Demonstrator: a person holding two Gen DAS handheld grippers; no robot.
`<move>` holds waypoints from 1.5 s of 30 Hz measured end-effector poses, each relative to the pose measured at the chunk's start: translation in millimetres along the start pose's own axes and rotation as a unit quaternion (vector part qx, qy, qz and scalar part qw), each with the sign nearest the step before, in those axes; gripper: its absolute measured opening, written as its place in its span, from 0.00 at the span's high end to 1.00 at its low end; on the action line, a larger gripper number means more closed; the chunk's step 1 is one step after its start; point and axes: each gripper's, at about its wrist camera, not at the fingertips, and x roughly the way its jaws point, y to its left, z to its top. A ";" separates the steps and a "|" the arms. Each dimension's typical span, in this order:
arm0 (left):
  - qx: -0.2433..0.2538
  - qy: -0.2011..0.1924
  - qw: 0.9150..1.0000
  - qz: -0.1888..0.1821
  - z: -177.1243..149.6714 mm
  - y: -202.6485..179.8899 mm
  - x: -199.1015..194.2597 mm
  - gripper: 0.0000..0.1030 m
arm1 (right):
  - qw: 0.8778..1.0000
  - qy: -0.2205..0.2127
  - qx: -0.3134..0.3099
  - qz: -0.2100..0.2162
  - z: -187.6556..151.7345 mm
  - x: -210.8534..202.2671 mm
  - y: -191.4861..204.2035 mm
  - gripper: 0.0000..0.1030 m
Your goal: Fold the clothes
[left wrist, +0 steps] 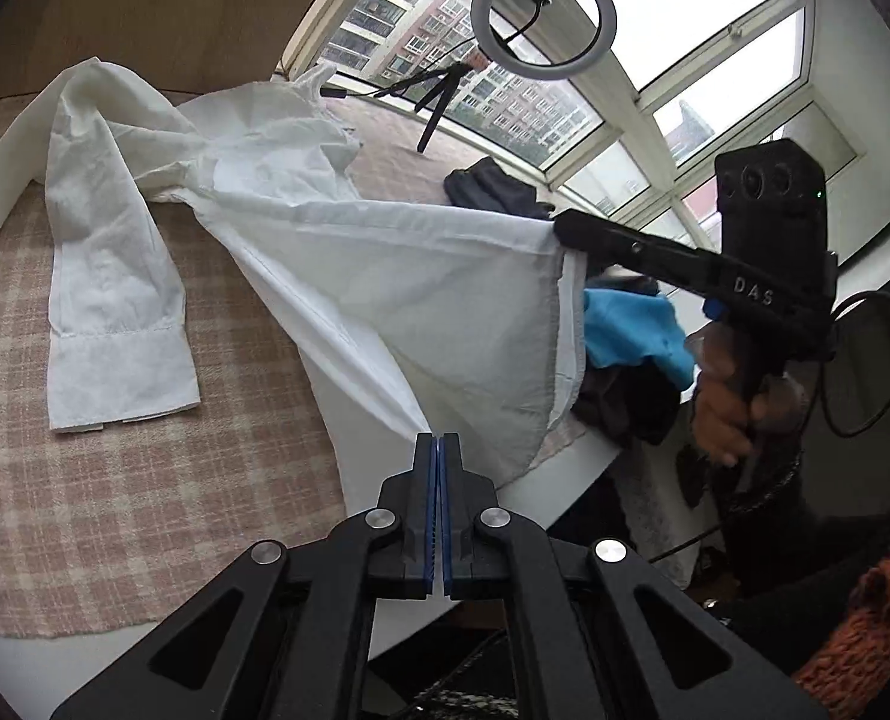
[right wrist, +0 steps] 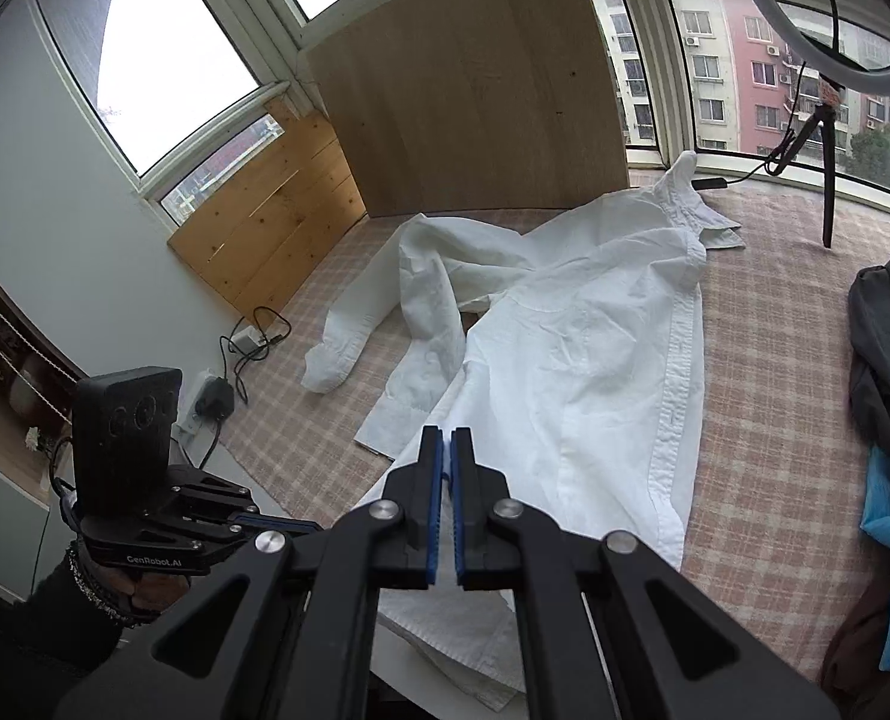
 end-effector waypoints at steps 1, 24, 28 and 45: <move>-0.003 -0.008 1.000 -0.008 -5.6 5.8 -6.8 1.00 | 1.000 0.001 -0.007 0.008 0.8 1.9 10.0 0.97; -0.030 0.104 0.983 0.148 1.9 86.0 93.7 0.61 | 0.989 0.059 0.121 -0.062 -47.0 -0.2 -61.6 0.73; -0.025 0.093 0.982 0.164 -8.3 77.0 98.5 0.61 | 0.994 0.075 0.027 -0.074 15.7 44.8 -46.9 0.55; -0.084 -0.006 0.972 0.221 -34.8 48.7 114.3 0.97 | 0.922 0.300 -0.182 -0.167 59.0 338.2 -25.0 0.77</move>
